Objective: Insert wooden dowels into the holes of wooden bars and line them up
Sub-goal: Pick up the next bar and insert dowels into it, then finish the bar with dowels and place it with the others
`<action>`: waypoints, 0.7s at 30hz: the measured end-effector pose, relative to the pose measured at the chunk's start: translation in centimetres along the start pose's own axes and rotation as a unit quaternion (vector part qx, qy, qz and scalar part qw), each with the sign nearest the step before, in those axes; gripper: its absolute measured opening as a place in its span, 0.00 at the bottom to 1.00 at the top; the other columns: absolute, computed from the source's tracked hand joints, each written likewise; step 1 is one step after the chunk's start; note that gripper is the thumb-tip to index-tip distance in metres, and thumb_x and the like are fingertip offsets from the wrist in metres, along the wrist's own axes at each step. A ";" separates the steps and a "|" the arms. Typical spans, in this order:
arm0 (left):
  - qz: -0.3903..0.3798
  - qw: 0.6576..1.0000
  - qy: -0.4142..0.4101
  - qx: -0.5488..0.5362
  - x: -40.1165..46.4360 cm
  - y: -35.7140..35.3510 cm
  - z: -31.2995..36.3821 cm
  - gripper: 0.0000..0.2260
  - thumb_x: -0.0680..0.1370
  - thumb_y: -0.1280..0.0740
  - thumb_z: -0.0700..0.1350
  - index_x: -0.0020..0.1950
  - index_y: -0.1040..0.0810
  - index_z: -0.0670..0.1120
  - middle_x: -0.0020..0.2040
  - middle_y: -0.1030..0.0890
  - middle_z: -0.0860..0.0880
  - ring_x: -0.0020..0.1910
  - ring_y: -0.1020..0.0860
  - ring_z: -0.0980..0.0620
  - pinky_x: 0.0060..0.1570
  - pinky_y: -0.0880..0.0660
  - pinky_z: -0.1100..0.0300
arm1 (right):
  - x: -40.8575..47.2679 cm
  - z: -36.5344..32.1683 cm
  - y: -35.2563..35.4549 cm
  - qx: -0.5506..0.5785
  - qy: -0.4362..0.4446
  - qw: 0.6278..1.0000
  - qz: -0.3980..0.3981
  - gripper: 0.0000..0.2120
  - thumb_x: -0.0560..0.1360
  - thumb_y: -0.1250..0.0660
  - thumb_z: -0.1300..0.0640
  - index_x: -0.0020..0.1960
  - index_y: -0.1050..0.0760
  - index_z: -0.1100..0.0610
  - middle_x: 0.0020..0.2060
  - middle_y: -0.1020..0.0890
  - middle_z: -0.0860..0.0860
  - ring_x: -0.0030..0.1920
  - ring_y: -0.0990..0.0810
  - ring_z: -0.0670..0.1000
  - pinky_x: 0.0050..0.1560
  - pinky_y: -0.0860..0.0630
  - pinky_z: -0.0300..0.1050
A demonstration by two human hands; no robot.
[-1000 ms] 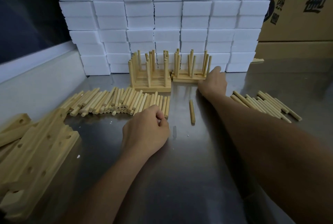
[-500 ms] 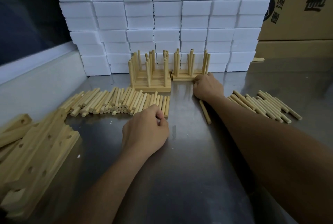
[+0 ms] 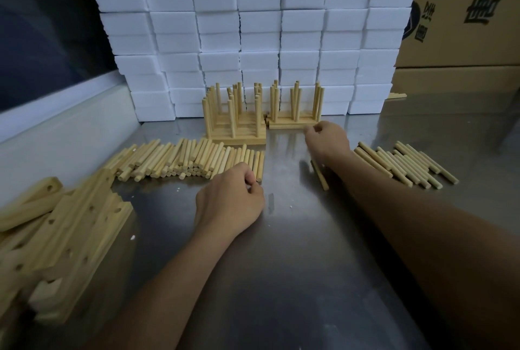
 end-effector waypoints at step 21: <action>0.119 0.983 0.021 0.138 0.9 6.2 -0.3 0.04 0.76 0.36 0.46 0.41 0.24 0.49 0.35 0.24 0.52 0.38 0.29 0.50 0.53 0.39 0.49 | -12.8 0.5 5.0 0.190 0.005 0.982 -0.010 0.05 0.80 0.35 0.56 0.56 0.23 0.53 0.43 0.20 0.45 0.42 0.21 0.44 0.33 0.27 0.31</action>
Point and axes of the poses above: each hand's wrist, its own x-axis towards the middle knuckle, its own y-axis out of the back of the hand, z = x × y, the point moved 1 cm from there along x, towards the middle knuckle
